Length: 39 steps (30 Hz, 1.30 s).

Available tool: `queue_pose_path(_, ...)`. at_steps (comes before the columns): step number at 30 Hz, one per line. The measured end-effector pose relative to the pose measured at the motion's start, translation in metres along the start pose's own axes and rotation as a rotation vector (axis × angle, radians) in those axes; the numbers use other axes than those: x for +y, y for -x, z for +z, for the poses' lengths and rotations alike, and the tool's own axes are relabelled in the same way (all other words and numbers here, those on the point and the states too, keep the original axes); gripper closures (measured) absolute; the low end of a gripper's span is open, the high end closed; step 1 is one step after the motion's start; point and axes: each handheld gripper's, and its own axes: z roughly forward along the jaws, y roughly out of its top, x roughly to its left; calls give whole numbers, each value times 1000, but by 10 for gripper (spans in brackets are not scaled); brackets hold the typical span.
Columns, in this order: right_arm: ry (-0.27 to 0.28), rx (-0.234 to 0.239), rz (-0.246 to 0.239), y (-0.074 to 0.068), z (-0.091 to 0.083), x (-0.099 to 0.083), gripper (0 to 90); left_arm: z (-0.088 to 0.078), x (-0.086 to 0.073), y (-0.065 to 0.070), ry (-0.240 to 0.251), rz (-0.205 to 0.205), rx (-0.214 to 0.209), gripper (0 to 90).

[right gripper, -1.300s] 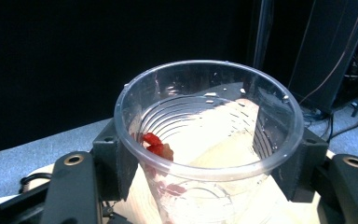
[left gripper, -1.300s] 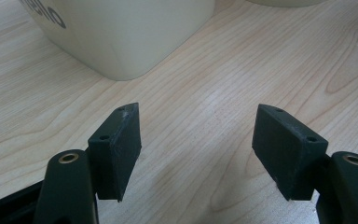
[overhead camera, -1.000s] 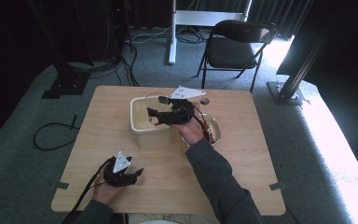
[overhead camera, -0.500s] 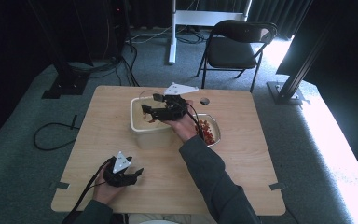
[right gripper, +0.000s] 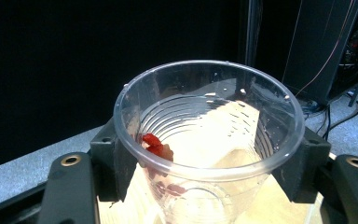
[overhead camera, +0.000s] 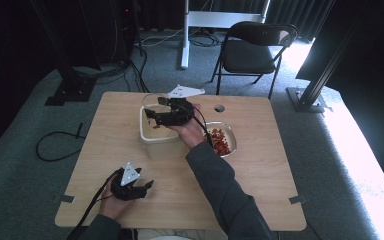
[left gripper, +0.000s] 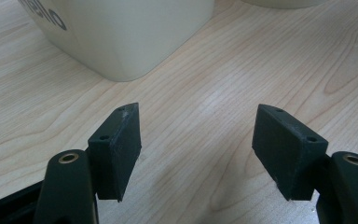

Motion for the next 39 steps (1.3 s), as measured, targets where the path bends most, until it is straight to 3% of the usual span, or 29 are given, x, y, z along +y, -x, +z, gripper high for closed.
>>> queue_pose_path(28,-37,-36,56,11,19,-4,303,-1,0,0,-3,6,3,332)
queue_pose_path(34,-60,-27,94,14,22,-4,208,-1,0,0,-3,7,3,332)
queue_pose_path(39,-45,-17,113,15,21,-3,161,-1,0,0,-2,7,4,332)
